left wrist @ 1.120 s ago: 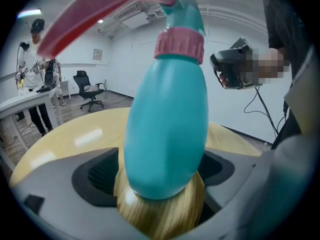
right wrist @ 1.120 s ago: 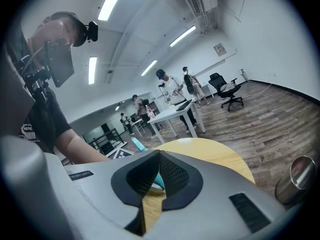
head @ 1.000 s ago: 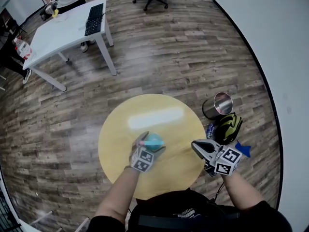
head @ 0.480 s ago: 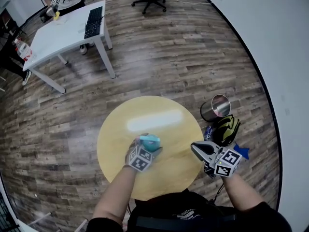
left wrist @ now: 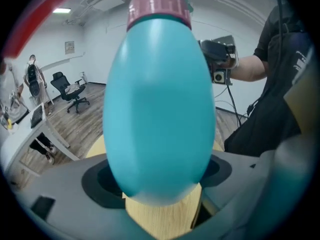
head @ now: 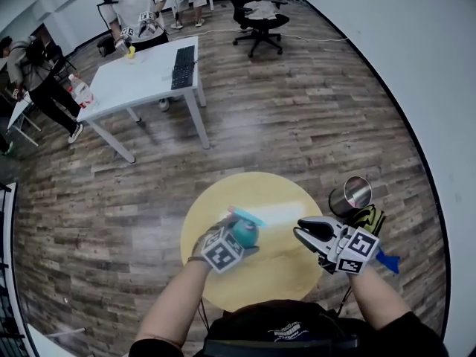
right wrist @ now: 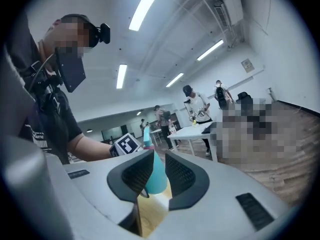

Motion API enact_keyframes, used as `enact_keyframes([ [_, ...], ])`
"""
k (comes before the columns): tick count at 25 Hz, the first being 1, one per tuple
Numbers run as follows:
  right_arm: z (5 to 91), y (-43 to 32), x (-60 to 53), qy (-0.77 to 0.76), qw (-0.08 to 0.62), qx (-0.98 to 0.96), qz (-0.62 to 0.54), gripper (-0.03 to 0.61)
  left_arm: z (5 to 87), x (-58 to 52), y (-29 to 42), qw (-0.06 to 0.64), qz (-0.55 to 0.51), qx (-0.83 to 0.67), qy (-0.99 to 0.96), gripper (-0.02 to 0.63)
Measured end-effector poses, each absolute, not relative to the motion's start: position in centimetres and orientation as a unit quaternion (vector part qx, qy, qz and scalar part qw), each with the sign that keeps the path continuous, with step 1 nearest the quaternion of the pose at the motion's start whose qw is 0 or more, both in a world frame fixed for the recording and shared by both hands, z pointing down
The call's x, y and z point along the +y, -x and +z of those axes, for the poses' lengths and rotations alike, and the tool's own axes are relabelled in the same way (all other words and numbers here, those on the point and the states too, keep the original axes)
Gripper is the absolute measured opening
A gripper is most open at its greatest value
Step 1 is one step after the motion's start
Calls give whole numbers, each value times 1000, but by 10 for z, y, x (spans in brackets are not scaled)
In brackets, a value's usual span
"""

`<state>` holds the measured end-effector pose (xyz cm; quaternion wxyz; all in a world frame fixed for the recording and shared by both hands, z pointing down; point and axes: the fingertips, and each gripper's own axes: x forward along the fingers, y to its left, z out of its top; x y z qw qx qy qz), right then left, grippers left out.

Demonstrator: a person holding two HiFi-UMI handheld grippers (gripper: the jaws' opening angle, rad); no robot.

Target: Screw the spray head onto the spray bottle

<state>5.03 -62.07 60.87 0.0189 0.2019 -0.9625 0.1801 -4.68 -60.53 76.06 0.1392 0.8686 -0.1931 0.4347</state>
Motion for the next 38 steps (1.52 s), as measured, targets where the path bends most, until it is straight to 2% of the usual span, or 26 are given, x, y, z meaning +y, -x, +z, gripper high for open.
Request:
enact_keyframes([
  [4,550,-15,-597,-158,21,-979,128,107,733,-576,70,70,518,-202,-828,433],
  [7,526,12,-575,-113,57,-989,80,107,719,-559,80,37,553,-208,-806,433],
  [11,516,41,-549,-71,105,-990,59,109,709,-546,92,11,576,-226,-786,433],
  [17,508,56,-542,-64,120,-988,74,152,702,-542,111,-9,592,-242,-769,431],
  [25,514,67,-529,-46,157,-985,58,153,695,-544,111,-39,606,-246,-755,428],
  [28,513,64,-536,-66,142,-982,108,101,687,-549,113,-50,604,-265,-750,425],
  [33,509,57,-555,-128,87,-956,248,98,671,-563,130,-87,607,-336,-715,420],
  [38,519,46,-574,-186,23,-897,400,98,658,-579,147,-153,620,-396,-661,419],
])
